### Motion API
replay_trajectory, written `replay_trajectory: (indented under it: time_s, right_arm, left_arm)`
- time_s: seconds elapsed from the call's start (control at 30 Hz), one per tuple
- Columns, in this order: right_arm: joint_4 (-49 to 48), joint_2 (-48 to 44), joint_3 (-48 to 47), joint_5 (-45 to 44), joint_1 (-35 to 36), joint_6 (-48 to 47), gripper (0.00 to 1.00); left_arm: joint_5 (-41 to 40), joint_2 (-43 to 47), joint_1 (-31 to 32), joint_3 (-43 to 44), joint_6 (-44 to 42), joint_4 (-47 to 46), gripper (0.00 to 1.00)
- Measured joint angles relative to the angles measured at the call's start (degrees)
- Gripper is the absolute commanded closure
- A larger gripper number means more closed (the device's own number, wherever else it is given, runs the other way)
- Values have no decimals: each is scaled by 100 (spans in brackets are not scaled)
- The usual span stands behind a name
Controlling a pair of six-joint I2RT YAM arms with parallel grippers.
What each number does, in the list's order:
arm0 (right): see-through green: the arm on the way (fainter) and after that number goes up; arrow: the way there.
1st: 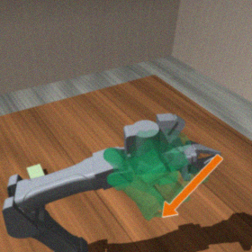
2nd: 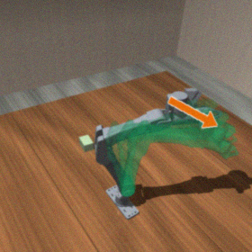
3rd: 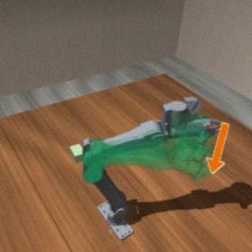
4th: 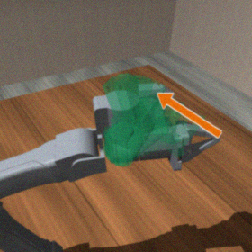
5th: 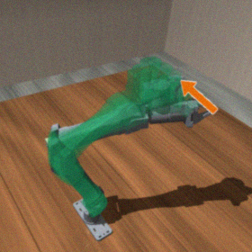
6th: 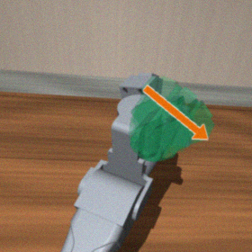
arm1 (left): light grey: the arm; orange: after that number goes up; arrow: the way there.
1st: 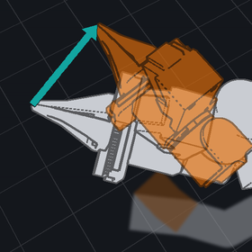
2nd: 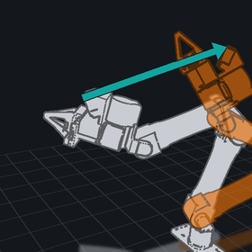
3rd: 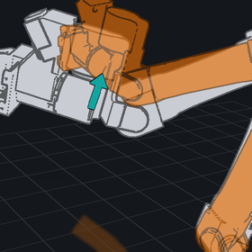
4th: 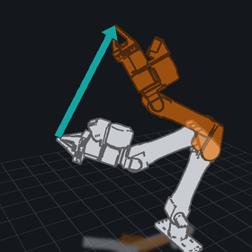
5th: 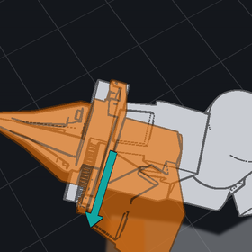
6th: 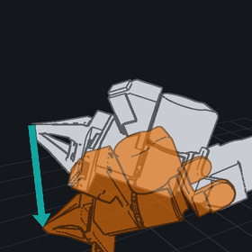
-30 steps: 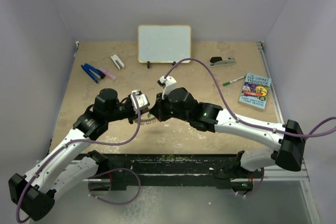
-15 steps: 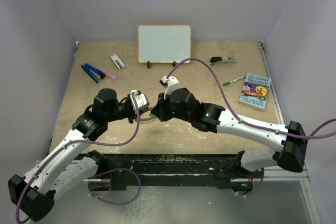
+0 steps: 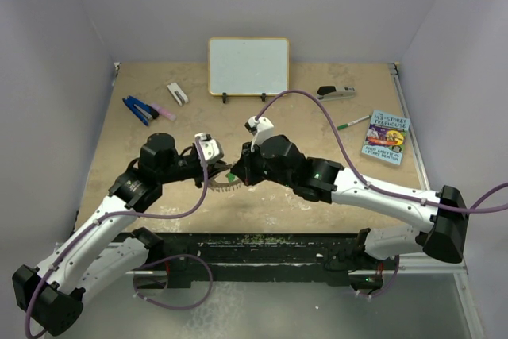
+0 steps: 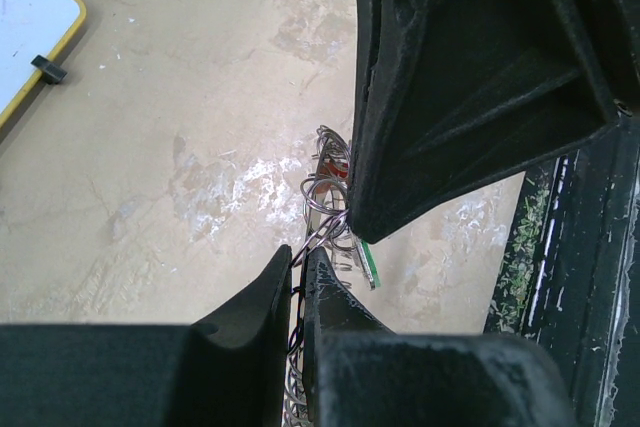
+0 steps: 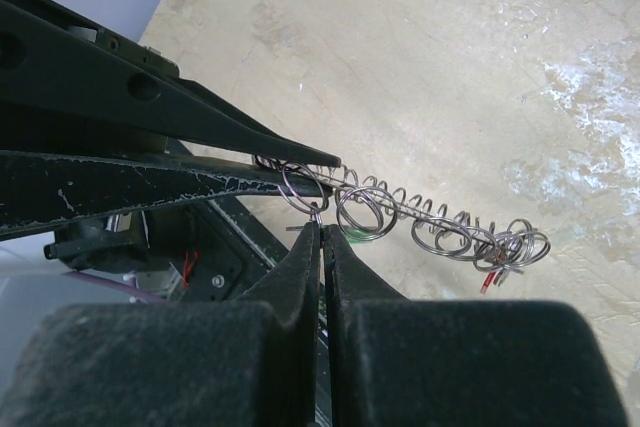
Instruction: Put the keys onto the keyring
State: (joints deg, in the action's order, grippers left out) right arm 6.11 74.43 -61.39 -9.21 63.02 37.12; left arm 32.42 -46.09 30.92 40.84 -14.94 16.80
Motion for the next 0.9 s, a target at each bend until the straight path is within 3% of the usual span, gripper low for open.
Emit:
replay_trajectory:
  time_s: [0.33, 0.53, 0.7, 0.9]
  right_arm:
    - [-44, -74, 50, 17, 20, 24, 100]
    - [4, -96, 50, 98, 33, 96, 75]
    - [168, -479, 192, -42, 31, -28, 70]
    - [-306, -1703, 984, -227, 28, -417, 68]
  left_arm:
    - [299, -7, -92, 20, 367, -138, 96]
    - [422, -35, -129, 20, 579, -201, 96]
    - [691, -87, -136, 59, 737, -310, 96]
    - [1189, -210, -181, 70, 1008, -472, 96]
